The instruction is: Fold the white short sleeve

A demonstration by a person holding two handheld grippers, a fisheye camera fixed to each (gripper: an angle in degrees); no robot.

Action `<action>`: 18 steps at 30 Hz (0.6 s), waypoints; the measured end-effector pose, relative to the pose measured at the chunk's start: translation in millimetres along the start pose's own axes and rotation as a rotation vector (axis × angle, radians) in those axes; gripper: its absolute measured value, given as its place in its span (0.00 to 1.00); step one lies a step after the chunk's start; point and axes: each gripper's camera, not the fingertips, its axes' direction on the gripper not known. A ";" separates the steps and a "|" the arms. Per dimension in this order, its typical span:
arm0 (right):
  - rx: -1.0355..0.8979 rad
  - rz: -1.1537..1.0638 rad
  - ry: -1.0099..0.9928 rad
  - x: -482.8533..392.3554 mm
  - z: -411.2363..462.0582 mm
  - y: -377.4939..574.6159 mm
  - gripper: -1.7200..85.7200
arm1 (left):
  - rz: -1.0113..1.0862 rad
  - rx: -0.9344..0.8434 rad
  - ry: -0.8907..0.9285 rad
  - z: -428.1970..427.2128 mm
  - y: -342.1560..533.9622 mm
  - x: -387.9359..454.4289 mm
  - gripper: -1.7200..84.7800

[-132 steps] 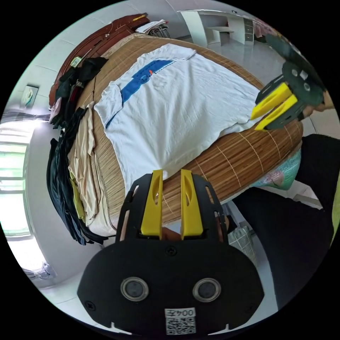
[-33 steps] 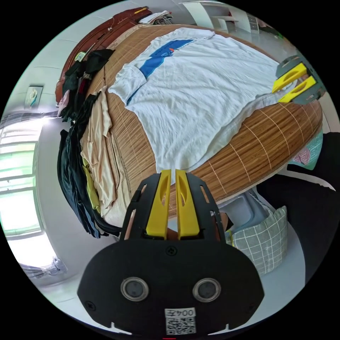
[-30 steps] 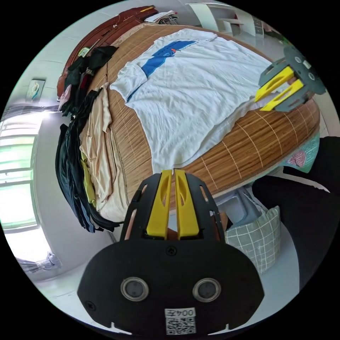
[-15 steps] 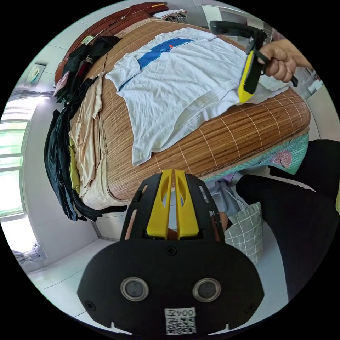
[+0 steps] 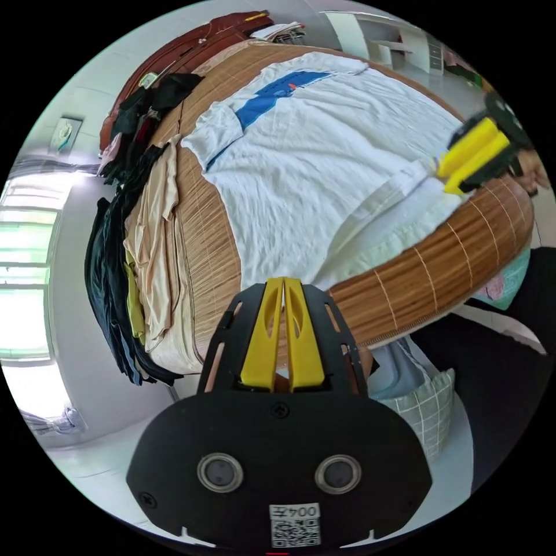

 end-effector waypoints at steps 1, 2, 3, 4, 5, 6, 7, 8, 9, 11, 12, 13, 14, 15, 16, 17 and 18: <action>-0.003 -0.015 -0.001 -1.7 3.3 10.0 0.08 | 0.008 -0.014 0.016 6.3 -2.9 -6.2 0.03; -0.008 -0.029 -0.015 -2.8 4.2 15.2 0.07 | 0.042 -0.052 0.035 16.6 -4.1 -7.6 0.03; -0.024 -0.050 -0.041 -4.0 5.4 26.0 0.07 | 0.076 -0.073 0.030 24.0 -1.8 -7.0 0.03; -0.054 -0.056 -0.066 -1.1 6.8 36.3 0.07 | 0.090 -0.057 0.013 22.6 0.4 -7.3 0.03; -0.057 -0.050 -0.081 2.8 5.3 41.5 0.07 | 0.121 -0.054 -0.005 21.1 2.3 -8.6 0.03; -0.030 -0.015 -0.099 15.4 -2.5 52.3 0.07 | 0.128 -0.057 -0.009 20.1 2.6 -10.4 0.03; 0.016 0.049 -0.110 34.6 -12.7 62.9 0.07 | 0.133 -0.058 -0.009 17.6 3.3 -15.4 0.03; 0.035 0.079 -0.116 45.1 -16.6 67.6 0.07 | 0.135 -0.060 -0.011 16.2 5.0 -20.3 0.03; 0.061 0.136 -0.117 66.0 -20.7 75.8 0.07 | 0.138 -0.062 -0.014 16.0 6.3 -22.4 0.03; 0.057 0.225 -0.099 96.4 -14.8 84.9 0.07 | 0.154 -0.065 -0.046 16.6 12.0 -30.5 0.03; 0.035 0.268 -0.115 113.0 -6.2 90.6 0.07 | 0.160 -0.067 -0.054 17.1 12.8 -32.7 0.03; 0.011 0.285 -0.131 122.6 3.3 98.0 0.07 | 0.172 -0.071 -0.069 17.9 13.8 -37.7 0.03; -0.008 0.280 -0.130 124.2 8.7 102.3 0.07 | 0.184 -0.075 -0.072 18.3 14.2 -44.3 0.03; -0.054 0.245 -0.104 122.0 20.2 113.0 0.07 | 0.188 -0.078 -0.065 18.1 13.9 -52.5 0.03; -0.046 0.211 -0.064 117.4 23.7 126.7 0.07 | 0.188 -0.082 -0.061 17.8 13.7 -56.8 0.03; -0.034 0.197 -0.054 115.9 21.9 133.0 0.07 | 0.183 -0.090 -0.065 16.9 13.7 -65.3 0.03; -0.062 0.202 -0.046 117.2 22.0 141.9 0.07 | 0.179 -0.093 -0.072 16.2 14.3 -69.7 0.03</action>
